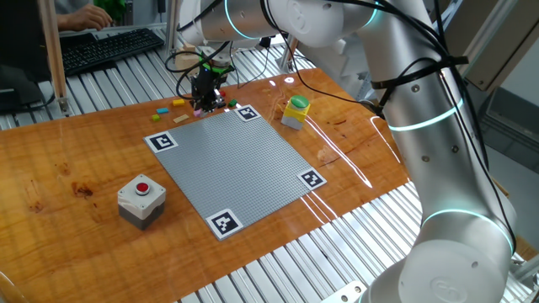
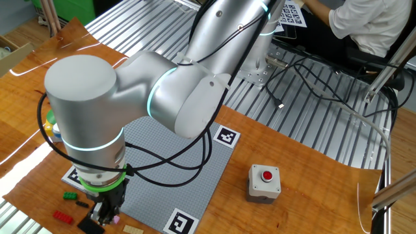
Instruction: Build with small Lego blocks
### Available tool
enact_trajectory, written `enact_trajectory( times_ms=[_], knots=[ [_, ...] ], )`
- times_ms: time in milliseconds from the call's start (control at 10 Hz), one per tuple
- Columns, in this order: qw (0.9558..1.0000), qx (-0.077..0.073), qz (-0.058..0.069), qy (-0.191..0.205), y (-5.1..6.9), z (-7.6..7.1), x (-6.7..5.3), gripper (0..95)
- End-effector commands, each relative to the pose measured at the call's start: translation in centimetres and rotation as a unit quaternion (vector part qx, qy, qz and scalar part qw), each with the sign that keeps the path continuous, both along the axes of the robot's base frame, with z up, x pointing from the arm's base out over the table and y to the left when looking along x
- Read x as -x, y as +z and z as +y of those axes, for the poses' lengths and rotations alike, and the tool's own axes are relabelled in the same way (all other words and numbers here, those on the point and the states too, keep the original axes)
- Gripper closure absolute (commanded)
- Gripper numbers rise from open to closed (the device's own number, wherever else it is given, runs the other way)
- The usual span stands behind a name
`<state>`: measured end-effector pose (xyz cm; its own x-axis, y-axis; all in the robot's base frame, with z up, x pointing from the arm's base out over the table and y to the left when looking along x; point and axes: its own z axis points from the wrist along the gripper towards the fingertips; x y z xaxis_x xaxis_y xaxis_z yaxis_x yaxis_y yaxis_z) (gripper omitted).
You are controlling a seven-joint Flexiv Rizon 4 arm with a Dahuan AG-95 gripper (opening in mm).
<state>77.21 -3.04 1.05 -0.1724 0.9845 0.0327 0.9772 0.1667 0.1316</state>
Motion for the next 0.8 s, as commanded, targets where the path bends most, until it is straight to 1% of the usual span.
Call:
enact_trajectory(
  times_ms=[100, 300, 400, 800],
  knots=[
    [1.0000, 0.000, -0.002, 0.000, -0.05, 0.01, 0.04, 76.0],
    [1.0000, 0.000, -0.004, 0.000, -0.08, 0.00, 0.04, 76.0],
    [1.0000, 0.001, -0.004, 0.002, -0.08, 0.00, 0.03, 95.0],
    [0.9999, 0.003, -0.005, 0.014, -0.11, 0.00, 0.03, 95.0]
  ],
)
